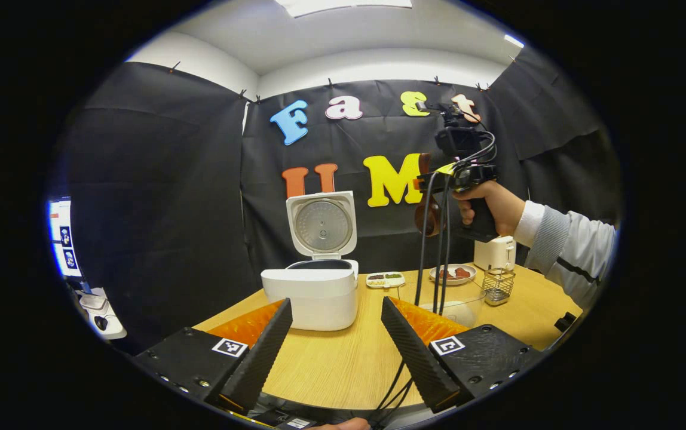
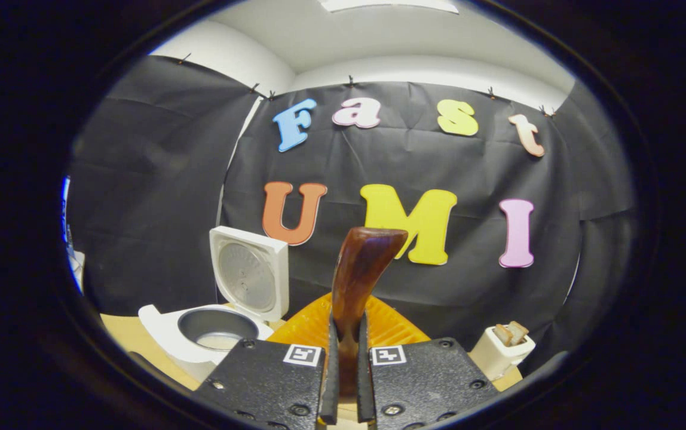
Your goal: Close the left gripper, press the button to open the rice cooker; take a wooden spoon from the chopstick holder with the right hand, scoop a spoonful of rice and pour it into the rice cooker, then put the wooden spoon back into the chopstick holder.
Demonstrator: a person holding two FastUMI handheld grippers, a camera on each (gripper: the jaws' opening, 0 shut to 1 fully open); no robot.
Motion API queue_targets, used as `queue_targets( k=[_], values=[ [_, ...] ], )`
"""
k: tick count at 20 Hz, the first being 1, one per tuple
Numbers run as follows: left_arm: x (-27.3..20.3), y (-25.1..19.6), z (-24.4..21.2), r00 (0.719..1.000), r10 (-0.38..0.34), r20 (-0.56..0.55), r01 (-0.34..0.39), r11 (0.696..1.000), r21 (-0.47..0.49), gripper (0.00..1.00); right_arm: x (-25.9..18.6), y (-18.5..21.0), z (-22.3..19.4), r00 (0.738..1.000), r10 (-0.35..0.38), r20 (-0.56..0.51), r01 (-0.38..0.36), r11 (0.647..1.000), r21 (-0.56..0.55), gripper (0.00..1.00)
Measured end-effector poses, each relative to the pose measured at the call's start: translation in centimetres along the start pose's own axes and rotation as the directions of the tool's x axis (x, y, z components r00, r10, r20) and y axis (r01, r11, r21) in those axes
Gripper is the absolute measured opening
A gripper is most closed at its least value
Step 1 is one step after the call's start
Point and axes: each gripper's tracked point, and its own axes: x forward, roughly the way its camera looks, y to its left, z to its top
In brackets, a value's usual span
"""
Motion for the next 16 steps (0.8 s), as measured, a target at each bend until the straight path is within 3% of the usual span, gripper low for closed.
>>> queue_targets(
  k=[10, 16],
  values=[
    [1.0, -3.7, -1.3, 0.998, -0.055, -0.028, 0.055, 0.998, 0.013, 0.95, -5.1, -11.6, -2.4, 0.988, -0.152, -0.032, 0.153, 0.988, 0.035, 0.18],
    [0.7, -5.2, -0.8, 0.997, -0.072, -0.005, 0.072, 0.997, 0.011, 0.95, -6.4, -17.1, -6.8, 0.966, -0.244, -0.090, 0.253, 0.961, 0.111, 0.18]
  ],
)
